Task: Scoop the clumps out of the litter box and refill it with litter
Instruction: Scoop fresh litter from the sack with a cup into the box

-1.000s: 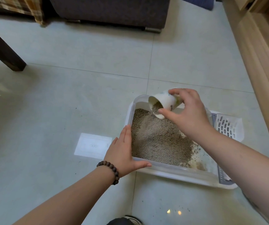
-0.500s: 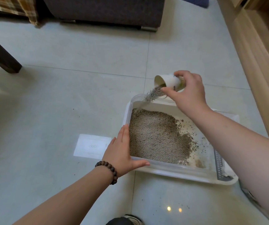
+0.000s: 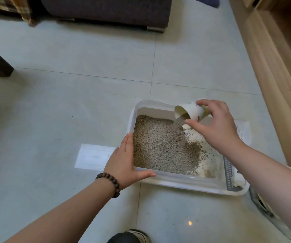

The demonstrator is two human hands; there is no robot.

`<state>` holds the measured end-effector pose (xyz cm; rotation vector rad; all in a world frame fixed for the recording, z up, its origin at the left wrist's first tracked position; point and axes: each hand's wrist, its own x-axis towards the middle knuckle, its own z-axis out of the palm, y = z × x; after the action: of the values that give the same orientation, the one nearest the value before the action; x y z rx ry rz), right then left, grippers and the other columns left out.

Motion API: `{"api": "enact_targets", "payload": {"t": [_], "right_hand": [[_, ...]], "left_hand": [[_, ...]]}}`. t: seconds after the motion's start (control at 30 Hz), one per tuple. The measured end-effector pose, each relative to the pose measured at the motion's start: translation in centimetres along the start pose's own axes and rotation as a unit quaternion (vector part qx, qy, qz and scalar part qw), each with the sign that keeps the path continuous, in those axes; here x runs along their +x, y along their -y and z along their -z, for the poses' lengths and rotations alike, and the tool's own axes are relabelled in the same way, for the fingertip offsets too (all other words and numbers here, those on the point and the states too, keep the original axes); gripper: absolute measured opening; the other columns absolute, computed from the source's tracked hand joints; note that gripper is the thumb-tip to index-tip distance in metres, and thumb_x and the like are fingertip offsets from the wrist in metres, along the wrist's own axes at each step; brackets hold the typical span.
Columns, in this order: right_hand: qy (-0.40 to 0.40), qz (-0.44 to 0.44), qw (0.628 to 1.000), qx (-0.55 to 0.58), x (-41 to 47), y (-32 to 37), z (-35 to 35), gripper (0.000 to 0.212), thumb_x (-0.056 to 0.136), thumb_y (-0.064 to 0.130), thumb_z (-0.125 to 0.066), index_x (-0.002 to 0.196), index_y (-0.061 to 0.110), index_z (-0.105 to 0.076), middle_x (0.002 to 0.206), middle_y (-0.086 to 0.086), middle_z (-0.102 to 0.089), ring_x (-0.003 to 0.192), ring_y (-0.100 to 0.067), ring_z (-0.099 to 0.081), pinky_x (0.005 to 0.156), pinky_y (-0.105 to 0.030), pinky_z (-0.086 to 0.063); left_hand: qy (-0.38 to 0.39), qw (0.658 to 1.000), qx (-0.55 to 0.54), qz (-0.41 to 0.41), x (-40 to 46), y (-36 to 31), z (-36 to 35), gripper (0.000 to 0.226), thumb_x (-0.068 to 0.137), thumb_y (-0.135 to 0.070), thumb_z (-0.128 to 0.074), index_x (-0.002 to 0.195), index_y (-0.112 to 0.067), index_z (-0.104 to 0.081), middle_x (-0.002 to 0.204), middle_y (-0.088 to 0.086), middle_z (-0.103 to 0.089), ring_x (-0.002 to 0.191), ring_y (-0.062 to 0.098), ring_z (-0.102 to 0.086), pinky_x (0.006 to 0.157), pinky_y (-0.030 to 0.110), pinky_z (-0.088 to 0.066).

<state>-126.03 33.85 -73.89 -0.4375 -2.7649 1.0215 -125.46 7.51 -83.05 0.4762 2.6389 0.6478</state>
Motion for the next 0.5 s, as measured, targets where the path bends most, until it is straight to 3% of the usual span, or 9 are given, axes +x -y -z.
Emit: {"api": "enact_targets", "payload": {"t": [0.13, 0.3, 0.43, 0.5], "right_hand": [[-0.034, -0.059, 0.998, -0.014, -1.1, -2.2, 1.4, 0.058, 0.07, 0.033, -0.08, 0.123, 0.025, -0.056, 0.13, -0.003, -0.042, 0.116, -0.019, -0.046, 0.092, -0.023, -0.03], [0.04, 0.017, 0.998, -0.037, -4.6, -3.0, -0.1, 0.056, 0.066, 0.027, -0.083, 0.117, 0.024, -0.06, 0.119, 0.003, -0.041, 0.104, -0.007, -0.042, 0.08, -0.003, -0.024], [-0.018, -0.03, 0.999, -0.032, -4.7, -4.5, 0.6, 0.056, 0.068, 0.026, -0.083, 0.119, 0.022, -0.059, 0.129, -0.006, -0.04, 0.115, -0.014, -0.042, 0.087, -0.008, -0.023], [0.012, -0.006, 0.999, -0.049, -5.6, -4.7, 0.5, 0.057, 0.067, 0.024, -0.083, 0.118, 0.02, -0.06, 0.128, -0.006, -0.041, 0.113, -0.014, -0.043, 0.089, -0.01, -0.024]], "left_hand": [[-0.004, 1.0, -0.004, -0.004, 0.0, -0.2, 0.1, 0.143, 0.05, -0.084, -0.061, 0.149, -0.015, 0.014, 0.16, 0.0, 0.004, 0.146, 0.018, -0.015, 0.117, 0.034, -0.022], [-0.008, 1.0, -0.008, -0.009, -0.2, -0.4, 0.3, 0.141, 0.051, -0.082, -0.063, 0.15, -0.014, 0.012, 0.16, 0.0, 0.004, 0.146, 0.017, -0.014, 0.117, 0.031, -0.022], [-0.009, 1.0, -0.009, -0.007, -0.2, -0.5, 0.4, 0.141, 0.051, -0.081, -0.064, 0.15, -0.015, 0.012, 0.16, 0.0, 0.003, 0.146, 0.016, -0.014, 0.117, 0.032, -0.022], [-0.011, 1.0, -0.013, -0.006, -0.2, -0.6, 0.4, 0.141, 0.052, -0.079, -0.066, 0.15, -0.015, 0.011, 0.16, 0.0, 0.003, 0.146, 0.015, -0.013, 0.117, 0.031, -0.022]]}}
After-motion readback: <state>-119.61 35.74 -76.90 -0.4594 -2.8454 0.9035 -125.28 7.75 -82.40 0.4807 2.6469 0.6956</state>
